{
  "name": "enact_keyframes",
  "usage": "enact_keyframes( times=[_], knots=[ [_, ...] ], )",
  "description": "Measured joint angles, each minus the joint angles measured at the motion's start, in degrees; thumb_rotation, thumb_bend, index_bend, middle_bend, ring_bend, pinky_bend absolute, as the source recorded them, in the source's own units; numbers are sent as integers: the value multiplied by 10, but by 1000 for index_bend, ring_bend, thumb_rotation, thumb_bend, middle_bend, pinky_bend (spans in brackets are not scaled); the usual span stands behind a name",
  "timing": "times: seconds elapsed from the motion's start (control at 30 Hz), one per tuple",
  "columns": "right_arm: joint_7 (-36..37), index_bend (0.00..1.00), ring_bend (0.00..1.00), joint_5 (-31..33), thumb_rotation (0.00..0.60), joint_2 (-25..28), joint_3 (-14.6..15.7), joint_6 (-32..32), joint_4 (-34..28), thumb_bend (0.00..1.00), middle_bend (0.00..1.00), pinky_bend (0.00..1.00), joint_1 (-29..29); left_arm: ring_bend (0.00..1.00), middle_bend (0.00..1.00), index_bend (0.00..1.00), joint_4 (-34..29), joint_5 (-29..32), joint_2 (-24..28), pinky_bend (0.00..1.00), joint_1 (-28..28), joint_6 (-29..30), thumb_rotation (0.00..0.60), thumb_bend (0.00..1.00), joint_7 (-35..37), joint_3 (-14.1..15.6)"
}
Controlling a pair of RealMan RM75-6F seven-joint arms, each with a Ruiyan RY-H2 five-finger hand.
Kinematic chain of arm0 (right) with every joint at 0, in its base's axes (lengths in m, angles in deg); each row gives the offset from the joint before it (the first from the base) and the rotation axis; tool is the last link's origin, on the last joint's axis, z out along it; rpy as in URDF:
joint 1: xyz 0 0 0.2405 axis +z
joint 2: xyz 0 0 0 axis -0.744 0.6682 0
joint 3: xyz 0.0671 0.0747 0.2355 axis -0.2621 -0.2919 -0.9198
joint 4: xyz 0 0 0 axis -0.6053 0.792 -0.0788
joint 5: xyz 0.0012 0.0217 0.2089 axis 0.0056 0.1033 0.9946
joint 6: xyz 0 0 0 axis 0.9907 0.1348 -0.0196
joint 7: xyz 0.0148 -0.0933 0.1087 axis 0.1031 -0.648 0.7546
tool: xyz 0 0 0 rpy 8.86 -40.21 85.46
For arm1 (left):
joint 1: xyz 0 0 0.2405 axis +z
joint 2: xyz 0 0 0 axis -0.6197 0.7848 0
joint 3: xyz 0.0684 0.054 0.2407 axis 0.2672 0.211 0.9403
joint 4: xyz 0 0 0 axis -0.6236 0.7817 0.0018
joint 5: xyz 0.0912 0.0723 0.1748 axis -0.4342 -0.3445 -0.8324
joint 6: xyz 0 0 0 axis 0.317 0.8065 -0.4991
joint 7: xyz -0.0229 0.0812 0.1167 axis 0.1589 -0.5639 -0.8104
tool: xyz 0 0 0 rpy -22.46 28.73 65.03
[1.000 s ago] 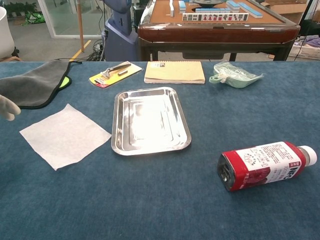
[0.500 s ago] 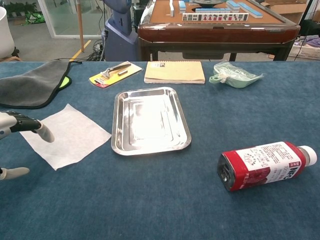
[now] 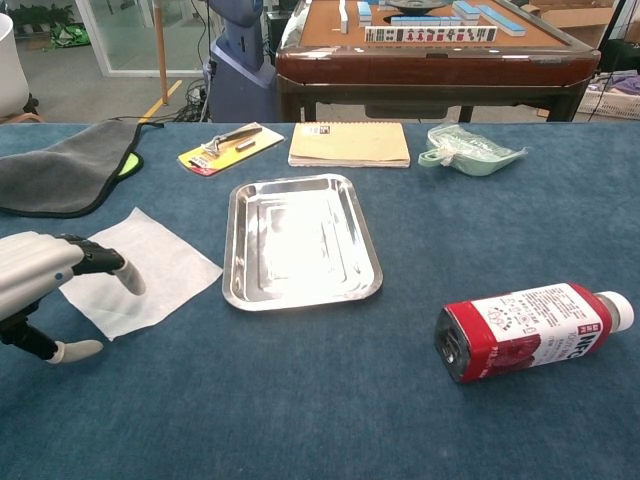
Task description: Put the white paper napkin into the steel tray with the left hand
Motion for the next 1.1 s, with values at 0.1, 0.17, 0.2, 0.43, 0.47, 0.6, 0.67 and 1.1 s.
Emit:
enact_keyframes(
  times=[0.1,0.17,0.2,0.43,0.47,0.6,0.67,1.1],
  knots=[
    [0,165,223,1,600,0,0,0,-1,106,323,313,-1,259,313,356,7,3,-6,189,-2,-3,600,186,2,-3],
    [0,165,224,1,600,0,0,-1,0,106,323,313,-1,258,313,357,12,6,-10,189,-4,-5,600,187,4,-6],
    [0,165,223,1,600,0,1,0,0,106,323,313,-1,258,313,360,14,7,-12,189,-5,-6,600,187,5,-8],
    [1,165,224,3,600,0,1,-1,0,105,323,313,-4,258,313,414,38,22,-28,189,-12,-8,600,187,23,-27],
    [1,165,224,3,600,0,1,-2,-1,105,323,313,-4,258,313,423,39,23,-29,189,-12,-8,600,187,26,-27],
    [1,166,224,3,600,0,1,-2,-2,105,323,313,-5,258,313,481,54,24,-36,189,-14,-3,600,209,48,-31],
    [0,166,224,3,600,1,1,-2,-3,106,323,313,-5,258,313,507,60,21,-38,189,-14,2,600,241,58,-31],
    [-3,165,224,5,600,4,-2,-4,-9,106,323,313,-6,261,313,588,80,14,-44,207,-18,11,600,437,72,-30]
  ],
)
